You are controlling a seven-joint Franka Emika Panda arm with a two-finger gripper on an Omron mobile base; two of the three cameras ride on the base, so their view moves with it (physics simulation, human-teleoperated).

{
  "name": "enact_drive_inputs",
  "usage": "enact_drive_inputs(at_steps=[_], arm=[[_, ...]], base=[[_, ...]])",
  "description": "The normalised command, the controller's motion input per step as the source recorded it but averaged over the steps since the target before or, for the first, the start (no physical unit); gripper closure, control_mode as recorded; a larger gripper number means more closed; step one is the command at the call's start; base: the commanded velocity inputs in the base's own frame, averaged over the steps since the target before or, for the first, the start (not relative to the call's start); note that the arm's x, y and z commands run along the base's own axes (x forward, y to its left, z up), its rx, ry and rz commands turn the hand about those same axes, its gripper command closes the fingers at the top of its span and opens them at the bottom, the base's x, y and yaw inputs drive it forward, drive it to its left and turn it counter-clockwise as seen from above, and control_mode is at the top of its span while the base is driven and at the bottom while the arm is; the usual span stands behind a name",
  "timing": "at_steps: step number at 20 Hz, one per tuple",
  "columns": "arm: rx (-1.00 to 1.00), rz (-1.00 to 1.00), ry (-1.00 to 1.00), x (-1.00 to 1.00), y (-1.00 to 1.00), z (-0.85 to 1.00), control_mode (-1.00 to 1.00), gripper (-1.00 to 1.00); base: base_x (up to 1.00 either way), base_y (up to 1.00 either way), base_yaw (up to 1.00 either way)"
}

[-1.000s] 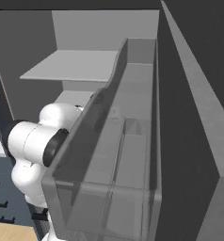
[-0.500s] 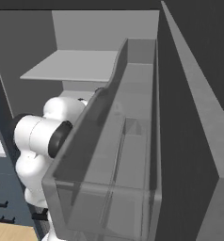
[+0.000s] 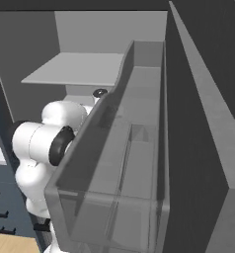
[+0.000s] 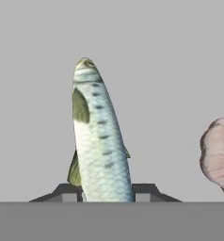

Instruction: Place one garlic and one fish in each tupperware on the nearby counter, to pack two identical lunches.

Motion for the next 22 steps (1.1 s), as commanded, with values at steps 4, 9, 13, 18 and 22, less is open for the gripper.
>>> enact_drive_inputs(at_steps=[4, 9, 13, 18, 22], arm=[[0.00, 0.00, -0.02, -1.00, 0.00, -0.16, -1.00, 1.00], [0.00, 0.00, -0.02, -1.00, 0.01, 0.01, -1.00, 1.00], [0.00, 0.03, -0.03, -1.00, 0.13, 0.34, -1.00, 1.00], [0.01, 0.09, -0.10, -1.00, 0.27, 0.82, -1.00, 1.00], [0.00, 0.07, -0.11, -1.00, 0.31, 0.83, -1.00, 1.00]], base=[[0.00, 0.00, 0.00], [0.00, 0.00, 0.00], [0.00, 0.00, 0.00], [0.00, 0.00, 0.00], [0.00, 0.00, 0.00]])
